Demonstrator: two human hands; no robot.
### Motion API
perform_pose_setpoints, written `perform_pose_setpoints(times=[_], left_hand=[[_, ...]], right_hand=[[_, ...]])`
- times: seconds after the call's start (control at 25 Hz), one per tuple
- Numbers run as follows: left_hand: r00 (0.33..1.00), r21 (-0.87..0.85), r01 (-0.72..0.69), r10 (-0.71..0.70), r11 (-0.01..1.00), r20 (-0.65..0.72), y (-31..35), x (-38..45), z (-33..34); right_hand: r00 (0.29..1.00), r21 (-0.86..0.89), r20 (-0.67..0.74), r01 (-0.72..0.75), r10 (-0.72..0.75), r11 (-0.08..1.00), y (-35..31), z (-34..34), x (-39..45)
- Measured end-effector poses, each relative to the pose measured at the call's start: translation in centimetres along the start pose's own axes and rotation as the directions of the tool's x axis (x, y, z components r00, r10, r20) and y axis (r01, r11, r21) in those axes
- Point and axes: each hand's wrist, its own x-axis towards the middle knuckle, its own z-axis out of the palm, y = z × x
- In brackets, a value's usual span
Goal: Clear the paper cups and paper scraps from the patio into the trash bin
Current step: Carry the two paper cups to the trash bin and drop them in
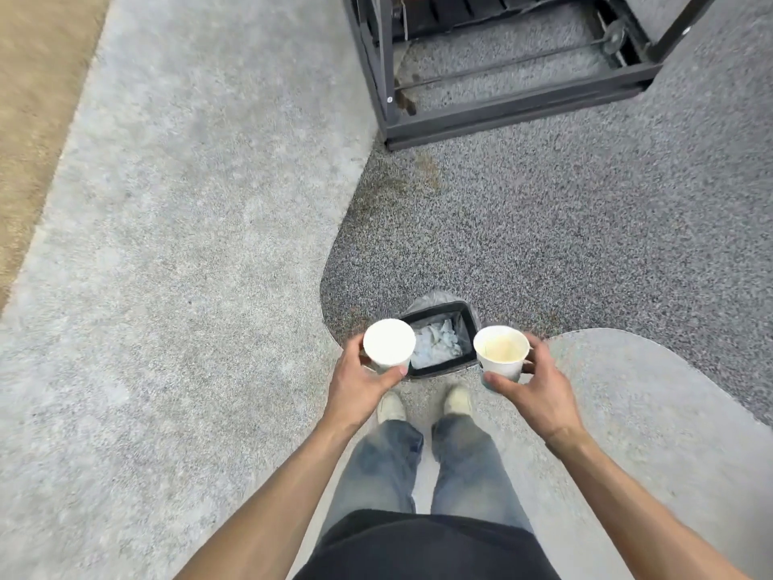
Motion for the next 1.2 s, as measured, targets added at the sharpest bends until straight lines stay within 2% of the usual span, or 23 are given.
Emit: perform_pose_setpoints(times=[0.2,0.4,0.76,0.92,1.04,1.2], left_hand=[[0.988,-0.013,0.155,-0.154,0.988,0.022,-3.3,5.9,4.3],[0.951,0.021,0.302,-0.302,0.953,0.070,-8.7,12.5,11.2],[0.867,0.086,0.491,-0.496,0.867,0.053,-19.7,26.4,21.4],[0.840,0.263,0.521,-0.542,0.812,0.010,-21.5,30.0,24.5],[0.815,0.247,0.563,-0.579,0.789,-0.007,-22.1,31.2,26.7],[0.770,0.182,0.633,-0.637,0.752,-0.045,-22.2,32.4,28.1]], right_hand=[[0.989,-0.043,0.071,-0.130,0.133,0.991,3.6,3.6,6.5],[0.964,-0.143,0.151,-0.198,0.219,0.970,9.0,8.7,14.5],[0.923,-0.293,0.150,-0.301,0.355,0.907,18.6,19.2,27.8],[0.936,-0.463,0.143,-0.225,0.323,0.858,19.9,22.5,31.1],[0.897,-0.512,0.160,-0.281,0.412,0.812,20.7,24.3,33.0],[0.852,-0.447,0.156,-0.391,0.500,0.805,21.0,25.3,34.5]])
